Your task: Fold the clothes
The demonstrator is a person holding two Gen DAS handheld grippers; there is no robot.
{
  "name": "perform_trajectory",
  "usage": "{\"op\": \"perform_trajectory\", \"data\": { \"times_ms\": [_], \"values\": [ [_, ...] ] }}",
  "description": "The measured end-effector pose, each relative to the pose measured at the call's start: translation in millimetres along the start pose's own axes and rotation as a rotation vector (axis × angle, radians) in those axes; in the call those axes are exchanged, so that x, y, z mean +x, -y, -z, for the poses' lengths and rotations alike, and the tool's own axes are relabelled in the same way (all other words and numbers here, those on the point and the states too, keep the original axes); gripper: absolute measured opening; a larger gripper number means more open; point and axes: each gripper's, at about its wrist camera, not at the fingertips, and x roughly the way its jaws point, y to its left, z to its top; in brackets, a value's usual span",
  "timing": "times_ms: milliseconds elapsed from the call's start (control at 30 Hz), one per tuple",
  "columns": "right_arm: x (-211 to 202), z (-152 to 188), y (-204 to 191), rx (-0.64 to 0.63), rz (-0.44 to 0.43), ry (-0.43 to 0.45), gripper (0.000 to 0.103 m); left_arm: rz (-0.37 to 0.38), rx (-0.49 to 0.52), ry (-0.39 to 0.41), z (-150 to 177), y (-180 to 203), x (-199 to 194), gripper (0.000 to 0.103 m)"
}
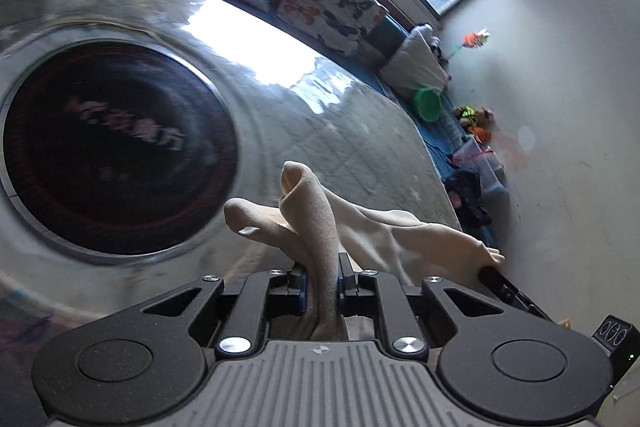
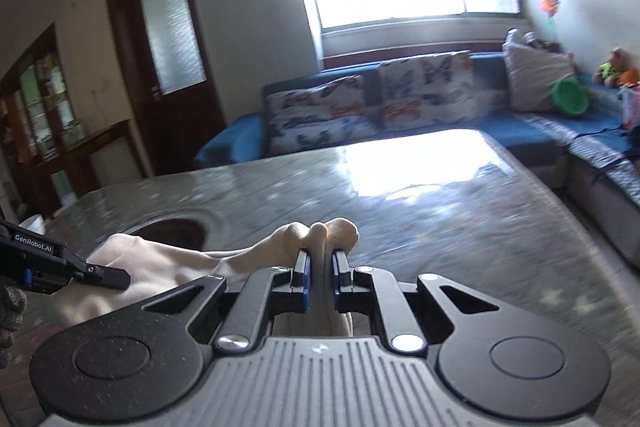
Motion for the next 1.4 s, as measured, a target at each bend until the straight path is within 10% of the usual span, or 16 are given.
{"op": "perform_trajectory", "data": {
  "times_ms": [533, 1400],
  "values": [
    [-9, -24, 89, 0.018, 0.190, 0.027, 0.009, 0.039, 0.106, -0.069, -10, 74, 79, 0.015],
    [49, 38, 127, 0.058, 0.239, -0.160, 0.010, -0.025, 0.060, -0.194, 11, 43, 113, 0.015]
  ]
}}
